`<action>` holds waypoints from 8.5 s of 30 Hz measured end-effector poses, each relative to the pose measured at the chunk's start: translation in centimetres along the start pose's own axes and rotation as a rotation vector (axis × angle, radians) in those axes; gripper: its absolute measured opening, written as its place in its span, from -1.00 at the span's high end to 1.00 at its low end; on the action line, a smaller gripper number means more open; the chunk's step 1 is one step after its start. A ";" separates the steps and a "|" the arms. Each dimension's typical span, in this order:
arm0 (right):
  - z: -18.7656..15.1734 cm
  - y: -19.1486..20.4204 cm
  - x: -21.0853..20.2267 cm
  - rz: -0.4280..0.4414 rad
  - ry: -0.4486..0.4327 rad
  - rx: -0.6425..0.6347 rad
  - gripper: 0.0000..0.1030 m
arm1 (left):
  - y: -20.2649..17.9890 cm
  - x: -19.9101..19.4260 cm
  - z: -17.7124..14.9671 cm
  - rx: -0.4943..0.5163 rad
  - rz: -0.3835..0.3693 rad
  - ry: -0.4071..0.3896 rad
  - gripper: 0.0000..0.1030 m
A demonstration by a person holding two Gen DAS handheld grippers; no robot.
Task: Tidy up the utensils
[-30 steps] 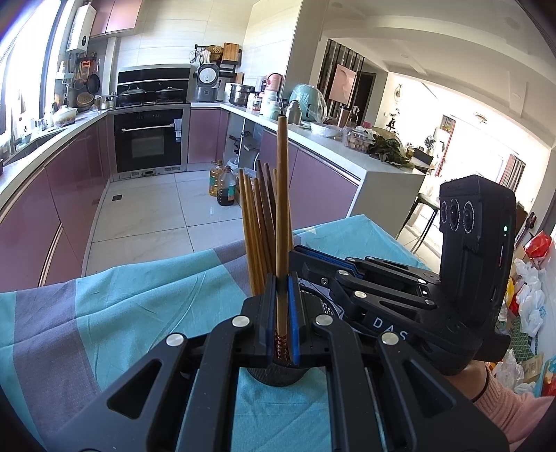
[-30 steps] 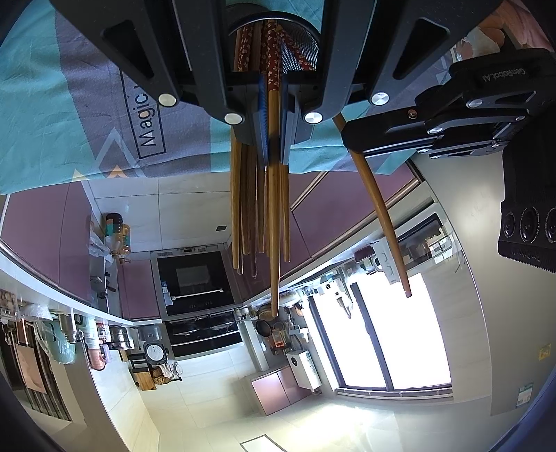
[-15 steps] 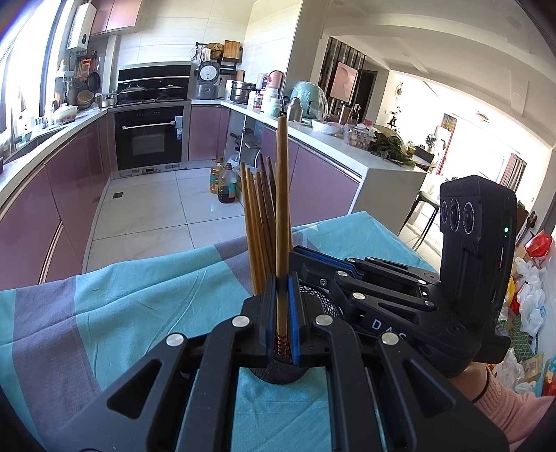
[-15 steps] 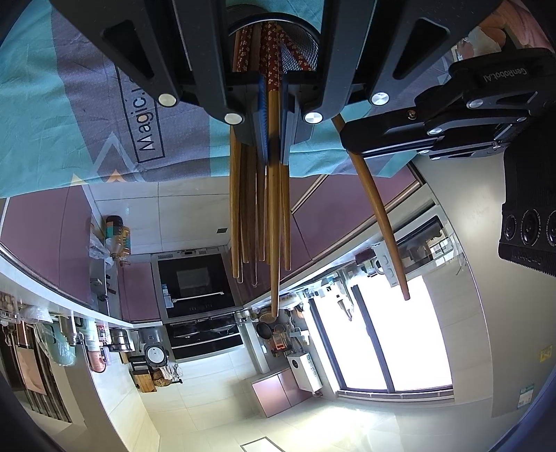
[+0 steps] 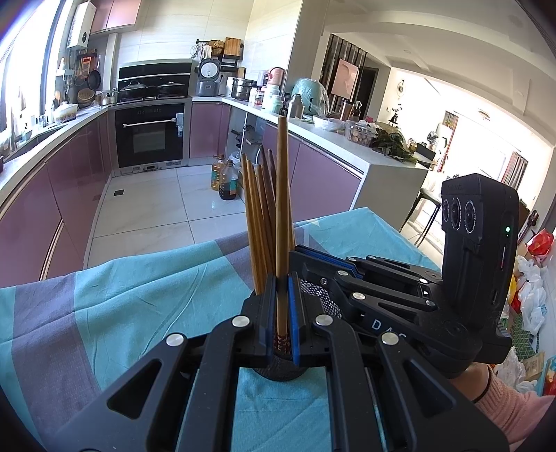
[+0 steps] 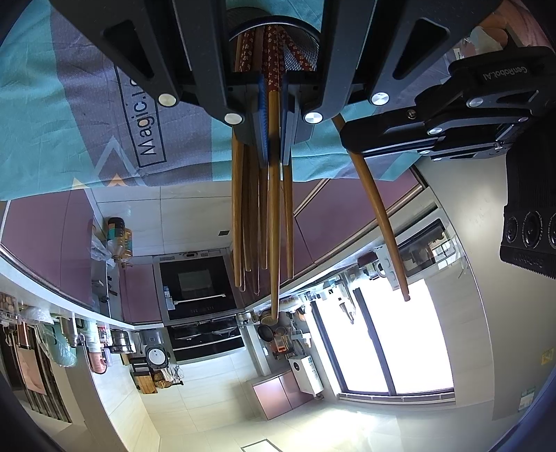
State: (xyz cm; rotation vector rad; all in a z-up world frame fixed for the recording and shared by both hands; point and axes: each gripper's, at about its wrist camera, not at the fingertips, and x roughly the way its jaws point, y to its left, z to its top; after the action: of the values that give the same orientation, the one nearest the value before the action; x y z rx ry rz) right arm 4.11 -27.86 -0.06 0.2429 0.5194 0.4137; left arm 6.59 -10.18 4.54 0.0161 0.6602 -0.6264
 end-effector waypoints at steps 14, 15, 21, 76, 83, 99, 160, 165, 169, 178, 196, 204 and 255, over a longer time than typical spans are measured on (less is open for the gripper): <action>-0.3 0.0 0.3 0.000 0.013 0.001 0.89 | -0.2 0.6 -0.2 -0.001 0.001 0.007 0.86; -0.3 0.0 0.3 0.001 0.014 0.001 0.89 | -0.2 0.6 -0.2 0.000 0.002 0.007 0.86; -0.6 -0.2 0.4 -0.002 0.020 0.000 0.89 | -0.4 1.0 -0.2 0.004 0.007 0.008 0.86; -1.1 -0.2 -0.5 -0.007 0.033 0.012 0.82 | 1.5 3.4 -1.5 -0.027 0.021 0.040 0.83; -1.2 0.4 -1.2 -0.014 0.027 -0.021 0.50 | 2.0 1.1 -2.6 -0.023 0.112 -0.041 0.33; -3.0 3.8 -4.2 -0.093 -0.052 -0.126 -0.70 | 4.2 -8.4 -7.9 -0.058 0.384 -0.268 -0.89; -6.0 8.3 -10.0 -0.261 -0.286 -0.217 -0.88 | 1.6 -17.6 -13.1 -0.080 0.656 -0.462 -0.89; -5.9 8.4 -10.0 -0.259 -0.285 -0.217 -0.88 | 1.6 -17.7 -13.1 -0.084 0.657 -0.463 -0.89; -5.9 8.5 -9.8 -0.258 -0.285 -0.217 -0.88 | 1.5 -17.8 -13.1 -0.084 0.660 -0.466 -0.89; -5.8 8.5 -9.8 -0.258 -0.282 -0.214 -0.88 | 1.5 -17.8 -13.0 -0.085 0.659 -0.463 -0.89; -5.8 8.5 -9.7 -0.258 -0.283 -0.212 -0.88 | 1.5 -17.7 -13.0 -0.085 0.658 -0.461 -0.89; -6.0 8.3 -9.4 -0.261 -0.279 -0.205 -0.88 | 1.5 -17.7 -12.9 -0.085 0.658 -0.461 -0.89; -6.1 7.9 -9.6 -0.269 -0.289 -0.193 -0.88 | 1.4 -17.5 -12.9 -0.086 0.658 -0.459 -0.89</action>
State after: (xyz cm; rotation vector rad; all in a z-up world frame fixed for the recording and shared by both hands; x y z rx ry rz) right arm -9.15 -24.33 1.49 0.0424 0.2212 0.1602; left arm -10.70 3.09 4.16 0.0087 0.2061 0.0418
